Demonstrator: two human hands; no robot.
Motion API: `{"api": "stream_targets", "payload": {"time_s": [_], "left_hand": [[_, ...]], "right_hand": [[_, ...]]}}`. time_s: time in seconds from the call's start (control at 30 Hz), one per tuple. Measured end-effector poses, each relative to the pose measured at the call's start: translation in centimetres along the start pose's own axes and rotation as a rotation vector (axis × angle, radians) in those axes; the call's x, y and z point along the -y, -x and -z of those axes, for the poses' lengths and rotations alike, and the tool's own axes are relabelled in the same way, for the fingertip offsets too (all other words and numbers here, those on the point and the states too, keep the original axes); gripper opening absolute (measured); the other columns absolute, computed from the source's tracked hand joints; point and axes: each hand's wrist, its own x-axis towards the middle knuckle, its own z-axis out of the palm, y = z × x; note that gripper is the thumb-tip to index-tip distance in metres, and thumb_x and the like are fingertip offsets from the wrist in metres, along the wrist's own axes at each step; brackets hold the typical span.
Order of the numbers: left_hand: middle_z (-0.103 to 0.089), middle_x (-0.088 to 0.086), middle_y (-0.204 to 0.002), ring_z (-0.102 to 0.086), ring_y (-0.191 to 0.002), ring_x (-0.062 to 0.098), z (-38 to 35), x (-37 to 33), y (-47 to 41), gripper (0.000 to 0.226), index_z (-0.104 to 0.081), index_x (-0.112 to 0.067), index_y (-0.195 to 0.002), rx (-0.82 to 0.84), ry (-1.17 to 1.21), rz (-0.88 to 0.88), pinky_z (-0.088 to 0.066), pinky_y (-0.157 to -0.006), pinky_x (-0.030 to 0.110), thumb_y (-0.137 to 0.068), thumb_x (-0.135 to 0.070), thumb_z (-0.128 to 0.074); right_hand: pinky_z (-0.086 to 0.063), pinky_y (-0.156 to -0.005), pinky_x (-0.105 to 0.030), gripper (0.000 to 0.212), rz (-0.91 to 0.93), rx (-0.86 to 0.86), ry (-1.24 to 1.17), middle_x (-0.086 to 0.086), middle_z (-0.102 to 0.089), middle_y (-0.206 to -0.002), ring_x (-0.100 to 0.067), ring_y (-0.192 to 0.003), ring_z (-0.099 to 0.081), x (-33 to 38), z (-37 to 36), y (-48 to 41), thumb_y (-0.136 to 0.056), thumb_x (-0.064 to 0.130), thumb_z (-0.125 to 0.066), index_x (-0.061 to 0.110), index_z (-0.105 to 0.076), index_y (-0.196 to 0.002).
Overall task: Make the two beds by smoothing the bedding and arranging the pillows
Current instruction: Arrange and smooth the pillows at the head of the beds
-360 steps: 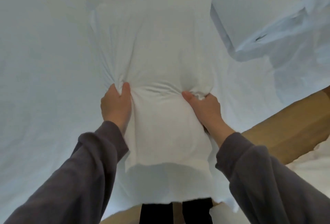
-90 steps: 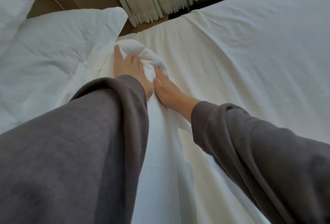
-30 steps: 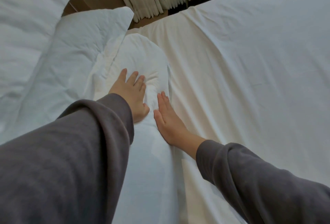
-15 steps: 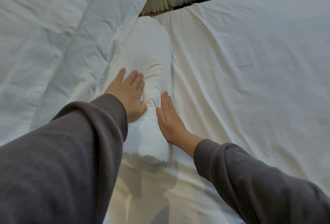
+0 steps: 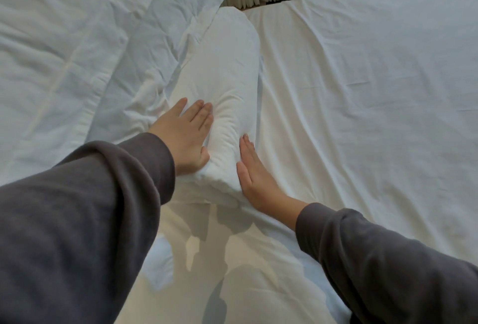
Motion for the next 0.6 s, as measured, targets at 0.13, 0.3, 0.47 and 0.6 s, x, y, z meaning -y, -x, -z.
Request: {"api": "stream_targets", "payload": {"time_s": [0.13, 0.3, 0.47, 0.6], "left_hand": [[-0.002, 0.019, -0.161, -0.010, -0.149, 0.028, 0.4, 0.6, 0.4, 0.094, -0.002, -0.001, -0.153, -0.100, -0.047, -0.202, -0.013, -0.120, 0.041, -0.070, -0.040, 0.015], [-0.056, 0.014, -0.137, -0.056, -0.125, 0.026, 0.5, 1.4, -1.6, 0.064, -0.056, -0.003, -0.134, -0.262, -0.041, -0.603, -0.046, -0.100, 0.047, -0.091, -0.042, -0.030], [-0.021, 0.001, -0.161, -0.014, -0.148, 0.014, 1.3, -0.1, -5.2, 0.084, -0.018, -0.017, -0.155, -0.033, -0.052, -0.752, -0.003, -0.120, 0.038, -0.083, -0.054, 0.005], [-0.012, -0.002, -0.163, -0.004, -0.150, 0.013, 0.8, -0.3, -9.5, 0.092, -0.012, -0.018, -0.156, 0.029, -0.029, -0.840, 0.011, -0.117, 0.034, -0.076, -0.058, 0.012]], "right_hand": [[0.002, -0.118, -0.017, 0.054, -0.104, 0.010, -0.216, 0.000, -0.001, -0.163, -0.007, -0.149, -0.001, -0.1, 2.4, -1.0, -0.107, 0.021, -0.029, 0.011, -0.007, -0.155], [-0.003, -0.120, -0.023, 0.054, -0.141, 0.014, -0.370, 0.004, -0.007, -0.163, -0.006, -0.148, -0.005, 0.3, 4.8, -5.0, -0.107, 0.030, -0.025, 0.014, -0.007, -0.156], [-0.001, -0.122, -0.029, 0.053, -0.106, 0.030, -0.312, 0.002, -0.002, -0.164, -0.006, -0.149, -0.001, -1.3, 6.3, -8.6, -0.108, 0.027, -0.025, 0.014, -0.007, -0.156], [-0.005, -0.123, -0.030, 0.052, -0.095, 0.057, -0.313, 0.007, -0.009, -0.163, -0.003, -0.148, -0.006, -2.9, 7.5, -10.3, -0.107, 0.031, -0.027, 0.021, -0.012, -0.156]]}}
